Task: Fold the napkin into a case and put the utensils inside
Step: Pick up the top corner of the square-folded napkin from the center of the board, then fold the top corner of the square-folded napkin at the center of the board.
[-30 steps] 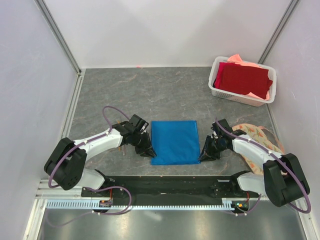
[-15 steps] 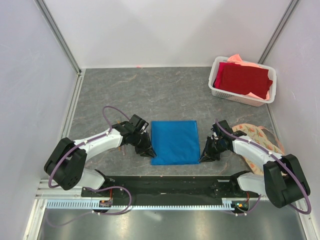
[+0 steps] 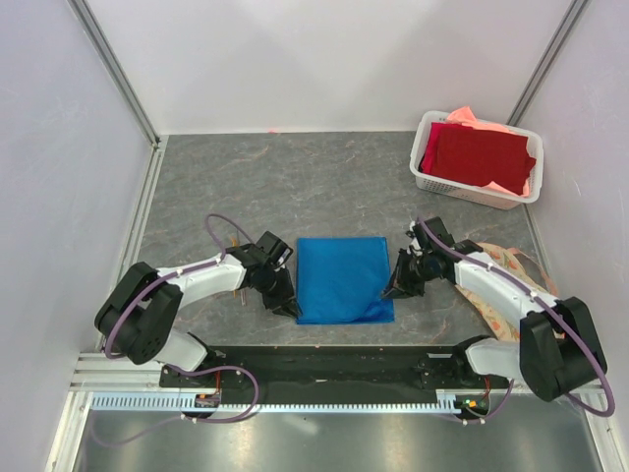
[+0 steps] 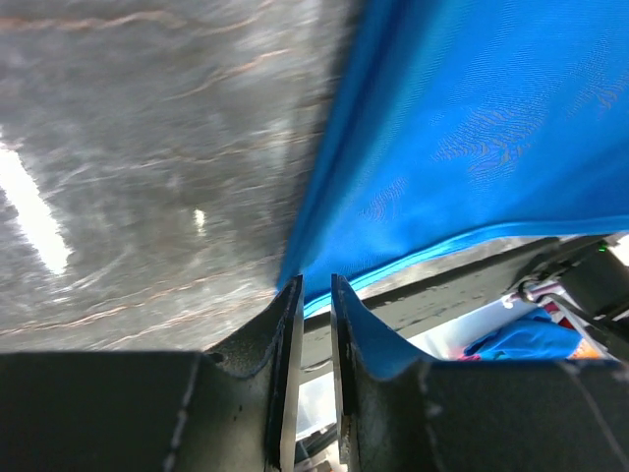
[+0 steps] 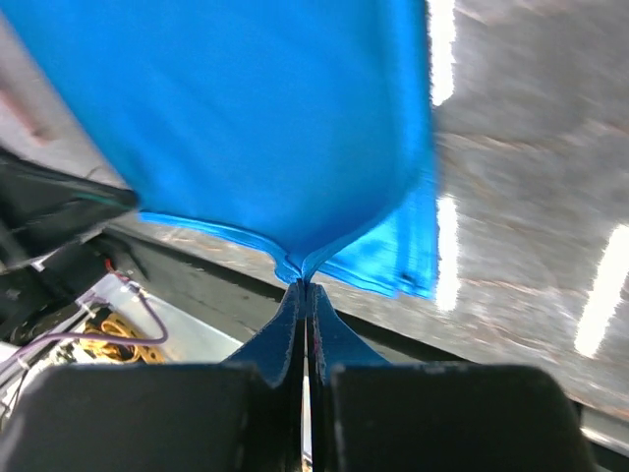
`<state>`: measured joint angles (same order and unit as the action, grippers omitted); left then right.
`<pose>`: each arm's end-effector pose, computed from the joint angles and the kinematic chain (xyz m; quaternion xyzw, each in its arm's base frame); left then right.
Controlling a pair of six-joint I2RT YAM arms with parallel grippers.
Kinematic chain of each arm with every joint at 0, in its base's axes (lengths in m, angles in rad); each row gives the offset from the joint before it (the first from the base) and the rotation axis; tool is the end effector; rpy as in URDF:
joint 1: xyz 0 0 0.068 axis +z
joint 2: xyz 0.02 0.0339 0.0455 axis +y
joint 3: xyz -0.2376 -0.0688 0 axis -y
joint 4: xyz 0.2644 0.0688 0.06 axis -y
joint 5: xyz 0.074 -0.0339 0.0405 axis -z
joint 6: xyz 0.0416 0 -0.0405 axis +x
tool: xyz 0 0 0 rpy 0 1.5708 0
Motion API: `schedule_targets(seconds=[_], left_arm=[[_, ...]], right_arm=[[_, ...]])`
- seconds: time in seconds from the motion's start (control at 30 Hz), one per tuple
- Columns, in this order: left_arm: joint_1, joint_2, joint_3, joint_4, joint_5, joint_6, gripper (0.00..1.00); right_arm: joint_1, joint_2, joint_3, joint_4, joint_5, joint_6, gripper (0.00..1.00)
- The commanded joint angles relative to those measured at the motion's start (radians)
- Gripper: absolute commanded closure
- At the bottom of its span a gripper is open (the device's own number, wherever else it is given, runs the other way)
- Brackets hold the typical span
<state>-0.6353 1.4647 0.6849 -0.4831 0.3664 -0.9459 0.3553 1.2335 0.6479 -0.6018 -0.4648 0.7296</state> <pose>0.1998 -0.1658 0.0990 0.1227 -0.9643 0.2338 0.0219 0.2152 0.0997 0.1385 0.1346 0.9468 0.2894 0.0421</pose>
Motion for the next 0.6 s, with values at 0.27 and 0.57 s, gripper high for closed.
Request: schedule_targets(seconds=[0.27, 0.57], left_arm=[[-0.001, 0.022, -0.041, 0.031, 0.006, 0.041, 0.76], [-0.001, 0.045, -0.047, 0.040, 0.012, 0.061, 0.77]], right_arm=[[0.160, 0.390, 0.363, 0.128, -0.024, 0.010, 1.00], [0.197, 0.714, 0.714, 0.129, -0.095, 0.019, 1.00]])
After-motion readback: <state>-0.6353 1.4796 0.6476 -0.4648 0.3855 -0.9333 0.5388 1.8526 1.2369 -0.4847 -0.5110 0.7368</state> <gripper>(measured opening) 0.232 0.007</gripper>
